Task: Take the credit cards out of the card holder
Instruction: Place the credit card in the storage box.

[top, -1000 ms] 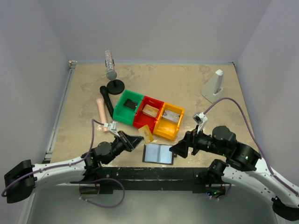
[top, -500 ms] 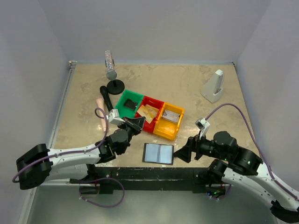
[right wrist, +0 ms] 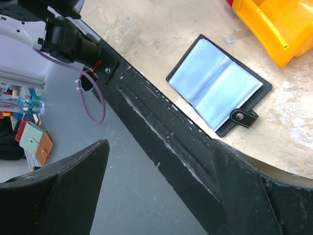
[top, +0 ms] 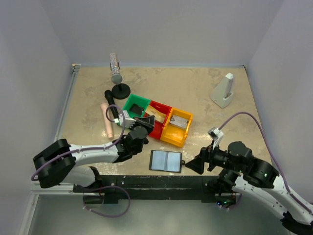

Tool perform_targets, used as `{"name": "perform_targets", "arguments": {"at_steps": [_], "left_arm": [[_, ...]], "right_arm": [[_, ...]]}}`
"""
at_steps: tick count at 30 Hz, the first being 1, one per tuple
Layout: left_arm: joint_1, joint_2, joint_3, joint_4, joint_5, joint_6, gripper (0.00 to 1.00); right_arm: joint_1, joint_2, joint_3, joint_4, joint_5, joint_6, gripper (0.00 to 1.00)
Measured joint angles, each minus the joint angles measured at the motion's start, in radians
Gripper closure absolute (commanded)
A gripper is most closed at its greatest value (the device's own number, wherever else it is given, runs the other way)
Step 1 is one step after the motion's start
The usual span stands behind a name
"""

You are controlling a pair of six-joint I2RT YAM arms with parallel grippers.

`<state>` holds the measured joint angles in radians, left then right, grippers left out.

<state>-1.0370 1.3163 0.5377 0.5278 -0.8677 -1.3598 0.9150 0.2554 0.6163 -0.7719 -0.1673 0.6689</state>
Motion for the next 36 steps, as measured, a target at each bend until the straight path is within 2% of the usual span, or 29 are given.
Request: {"name": "perform_targets", "arguments": {"at_steps": [13,26,36], "left_arm": [[0.050,0.177,0.028,0.006,0.026,-0.121,1.00],[0.082,0.303,0.076,0.084,0.058,-0.152,1.00],[0.100,0.382,0.114,0.071,0.072,-0.194,1.00]], "right_arm": [[-0.003,-0.049,-0.005,-0.045,0.001,0.000,0.11],[-0.005,-0.069,-0.018,-0.072,0.001,0.001,0.11],[-0.005,-0.077,-0.018,-0.097,0.001,0.001,0.11]]}}
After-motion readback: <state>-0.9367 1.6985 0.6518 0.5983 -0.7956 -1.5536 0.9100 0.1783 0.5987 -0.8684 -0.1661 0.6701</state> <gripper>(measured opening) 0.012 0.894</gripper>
